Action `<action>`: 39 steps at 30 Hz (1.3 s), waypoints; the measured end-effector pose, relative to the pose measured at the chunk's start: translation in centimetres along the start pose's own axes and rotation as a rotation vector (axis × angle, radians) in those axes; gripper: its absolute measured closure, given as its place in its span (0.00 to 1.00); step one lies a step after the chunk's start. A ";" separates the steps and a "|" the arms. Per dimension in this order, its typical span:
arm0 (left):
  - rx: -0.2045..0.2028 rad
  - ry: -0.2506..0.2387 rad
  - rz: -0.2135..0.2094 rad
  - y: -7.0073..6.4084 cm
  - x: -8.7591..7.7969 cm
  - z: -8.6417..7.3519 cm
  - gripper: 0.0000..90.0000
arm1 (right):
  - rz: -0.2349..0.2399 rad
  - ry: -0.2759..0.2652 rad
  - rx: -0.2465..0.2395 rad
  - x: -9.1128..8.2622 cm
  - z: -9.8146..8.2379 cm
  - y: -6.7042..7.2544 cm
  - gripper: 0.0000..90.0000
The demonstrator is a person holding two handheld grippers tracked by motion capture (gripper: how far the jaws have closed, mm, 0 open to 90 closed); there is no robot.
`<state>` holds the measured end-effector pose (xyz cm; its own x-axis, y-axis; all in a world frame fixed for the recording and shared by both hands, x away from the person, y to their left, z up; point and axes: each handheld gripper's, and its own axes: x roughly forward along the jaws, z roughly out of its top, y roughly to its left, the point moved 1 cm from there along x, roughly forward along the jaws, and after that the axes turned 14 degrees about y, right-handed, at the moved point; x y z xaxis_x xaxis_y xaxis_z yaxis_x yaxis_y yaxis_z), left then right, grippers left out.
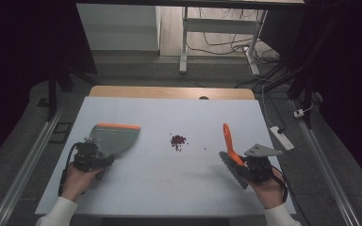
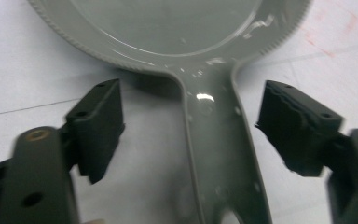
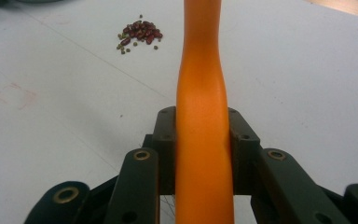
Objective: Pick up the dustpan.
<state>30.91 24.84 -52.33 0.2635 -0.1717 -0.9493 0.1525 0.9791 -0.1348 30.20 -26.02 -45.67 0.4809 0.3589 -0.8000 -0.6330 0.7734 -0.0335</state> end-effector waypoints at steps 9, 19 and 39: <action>-0.044 -0.009 -0.018 0.1 0.9 0.2 0.51 | -0.001 0.009 -0.016 0.3 0.1 0.3 0.77; -0.012 -0.034 -0.034 0.3 1.4 0.1 0.68 | -0.012 0.007 -0.018 0.2 0.0 0.3 0.77; 0.156 -0.202 -0.142 1.7 -0.7 -0.8 0.68 | 0.000 -0.013 0.006 -0.2 0.4 0.1 0.77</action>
<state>30.22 26.70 -52.13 0.4112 -0.3393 -0.8460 0.3416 0.9179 -0.2021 30.33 -25.83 -45.30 0.4886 0.3655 -0.7922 -0.6295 0.7764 -0.0301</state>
